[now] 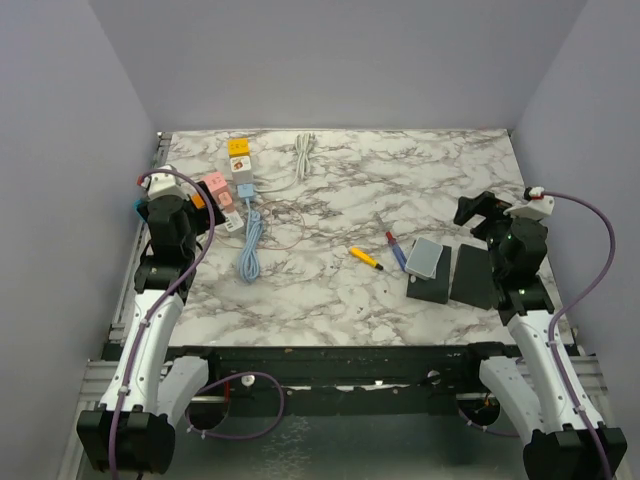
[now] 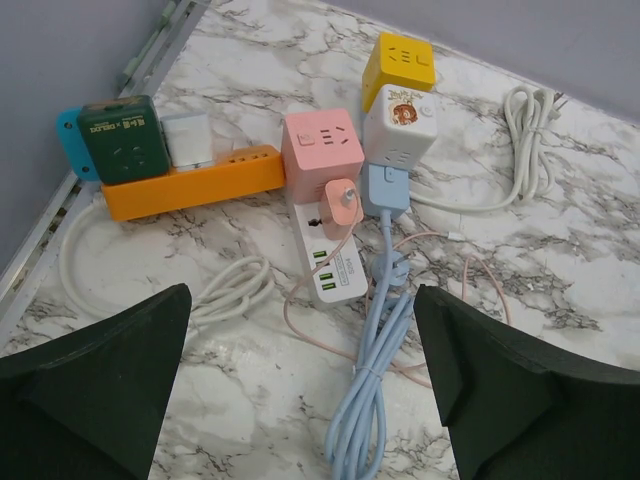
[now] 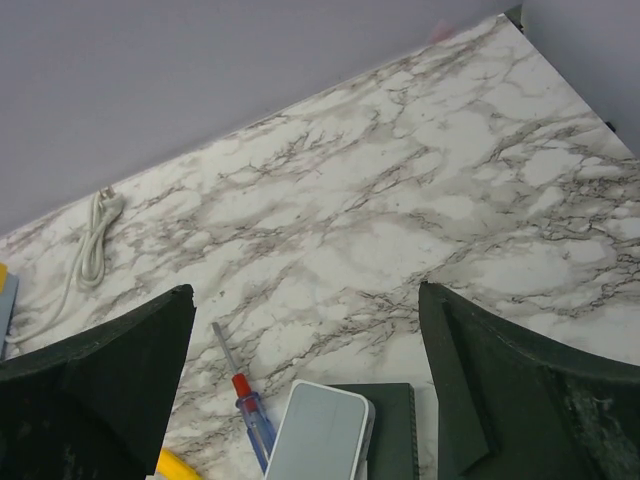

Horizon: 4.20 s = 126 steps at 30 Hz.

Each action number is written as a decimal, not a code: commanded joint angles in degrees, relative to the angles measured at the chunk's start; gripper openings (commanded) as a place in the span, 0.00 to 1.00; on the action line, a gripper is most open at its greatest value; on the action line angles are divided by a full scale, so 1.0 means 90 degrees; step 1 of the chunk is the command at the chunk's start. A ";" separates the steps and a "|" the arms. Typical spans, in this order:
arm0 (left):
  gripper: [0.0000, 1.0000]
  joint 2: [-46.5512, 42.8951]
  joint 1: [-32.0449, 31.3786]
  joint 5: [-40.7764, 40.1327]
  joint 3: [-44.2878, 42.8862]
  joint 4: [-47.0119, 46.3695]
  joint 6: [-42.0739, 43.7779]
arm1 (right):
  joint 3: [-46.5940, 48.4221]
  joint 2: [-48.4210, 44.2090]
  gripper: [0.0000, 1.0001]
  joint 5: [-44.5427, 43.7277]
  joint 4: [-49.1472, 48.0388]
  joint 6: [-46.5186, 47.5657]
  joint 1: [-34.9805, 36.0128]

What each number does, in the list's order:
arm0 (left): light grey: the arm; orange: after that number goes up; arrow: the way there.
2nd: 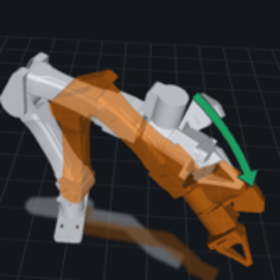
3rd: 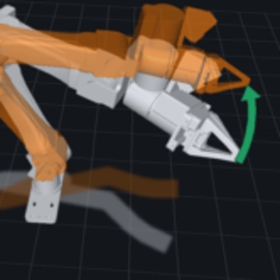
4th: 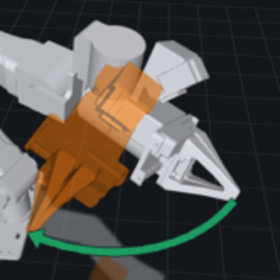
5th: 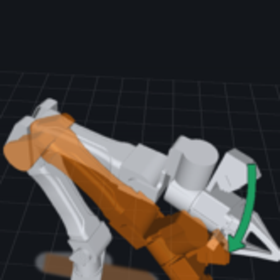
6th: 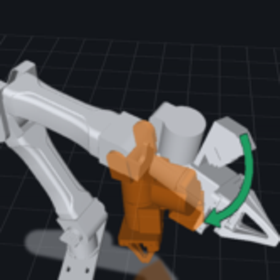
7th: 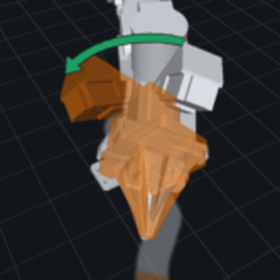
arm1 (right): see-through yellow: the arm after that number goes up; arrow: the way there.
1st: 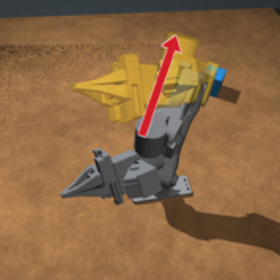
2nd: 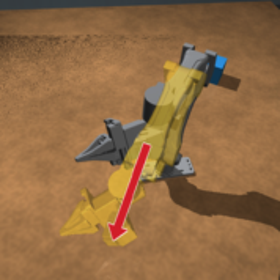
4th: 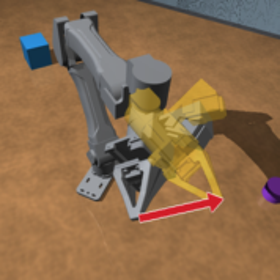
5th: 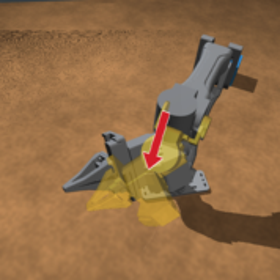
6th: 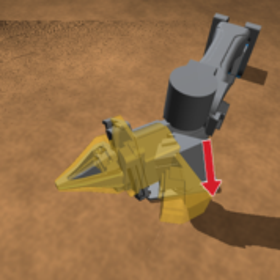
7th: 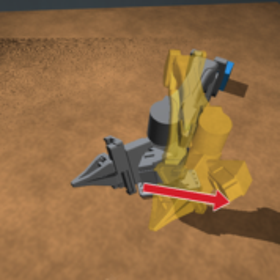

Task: Pull the plug off the socket
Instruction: Move the socket to the center of the board.

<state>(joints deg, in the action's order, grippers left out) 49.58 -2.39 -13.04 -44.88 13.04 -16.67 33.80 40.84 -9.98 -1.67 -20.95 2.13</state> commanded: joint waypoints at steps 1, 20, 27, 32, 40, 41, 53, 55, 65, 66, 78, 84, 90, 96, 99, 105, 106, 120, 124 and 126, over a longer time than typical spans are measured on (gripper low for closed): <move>0.99 -0.0105 0.0069 0.0050 -0.0141 0.0052 -0.0068 | 0.0097 0.0062 1.00 -0.0107 0.0158 -0.0055 -0.0025; 0.91 0.0647 -0.0011 0.0819 -0.0592 -0.0198 -0.0505 | 0.0147 -0.0026 1.00 0.0176 0.0171 -0.0026 -0.0027; 0.91 0.2320 -0.0929 0.0588 -0.1924 -0.0383 -0.0429 | 0.0219 -0.0235 1.00 0.0321 0.0532 -0.0089 -0.0024; 0.91 0.3662 -0.1495 0.0322 -0.2681 -0.0362 -0.0218 | 0.0199 -0.0364 1.00 0.0316 0.0616 -0.0130 -0.0022; 0.90 0.5190 -0.1545 -0.0278 -0.3081 -0.0457 0.0125 | 0.0125 -0.0436 1.00 0.0315 0.0634 -0.0295 -0.0030; 0.89 0.5330 -0.1529 -0.0315 -0.3080 -0.0485 0.0125 | 0.0083 -0.0428 1.00 0.0325 0.0598 -0.0312 -0.0027; 0.73 0.6453 -0.0756 0.0631 -0.3244 -0.1224 -0.0341 | -0.0075 -0.0174 1.00 0.0420 0.0283 -0.0503 -0.0022; 0.71 0.6682 -0.0757 0.0734 -0.3385 -0.1249 -0.0340 | -0.0069 -0.0088 1.00 0.0455 0.0264 -0.0532 -0.0022; 0.67 0.7083 -0.0750 -0.0003 -0.3598 -0.1234 -0.0087 | -0.0108 0.0077 1.00 0.0447 0.0244 -0.0514 -0.0023; 0.67 0.7067 -0.0751 -0.0118 -0.3563 -0.1242 -0.0046 | -0.0104 0.0104 1.00 0.0468 0.0244 -0.0521 -0.0023; 0.67 0.7272 -0.0746 -0.0229 -0.3552 -0.1210 -0.0021 | -0.0089 0.0152 1.00 0.0464 0.0244 -0.0514 -0.0031; 0.68 0.7390 -0.0626 -0.0229 -0.3577 -0.1156 -0.0105 | -0.0053 0.0102 1.00 0.0445 0.0313 -0.0514 -0.0022; 0.66 0.7635 -0.0621 -0.0003 -0.3738 -0.1021 -0.0042 | 0.0025 0.0130 1.00 0.0445 0.0404 -0.0533 -0.0027; 0.61 0.7733 -0.0615 0.0055 -0.3773 -0.0997 0.0046 | 0.0018 0.0135 0.99 0.0453 0.0405 -0.0524 -0.0029; 0.57 0.7733 -0.0615 0.0033 -0.3782 -0.1000 0.0128 | 0.0024 0.0158 0.99 0.0488 0.0405 -0.0533 -0.0025; 0.36 0.7724 -0.0620 0.0030 -0.3782 -0.1007 0.0268 | 0.0024 0.0180 0.99 0.0526 0.0384 -0.0534 -0.0023; 0.34 0.7710 -0.0614 0.0053 -0.3783 -0.1009 0.0290 | 0.0018 0.0179 0.99 0.0523 0.0390 -0.0534 -0.0022; 0.00 0.7006 -0.0618 0.1072 -0.3566 -0.1408 0.0701 | 0.0037 0.0340 1.00 0.0697 0.0384 -0.0448 -0.0028; 0.00 0.6322 -0.0618 0.0973 -0.3185 -0.1800 0.0535 | 0.0036 0.0382 1.00 0.0736 0.0363 -0.0436 -0.0024; 0.00 0.6094 -0.0625 0.0982 -0.3034 -0.1930 0.0473 | 0.0030 0.0402 1.00 0.0765 0.0359 -0.0436 -0.0022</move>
<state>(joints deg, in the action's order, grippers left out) 112.73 -7.64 -6.13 -73.84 2.59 -12.34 33.56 44.05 -4.73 1.63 -25.45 2.13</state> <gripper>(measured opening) 0.504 0.998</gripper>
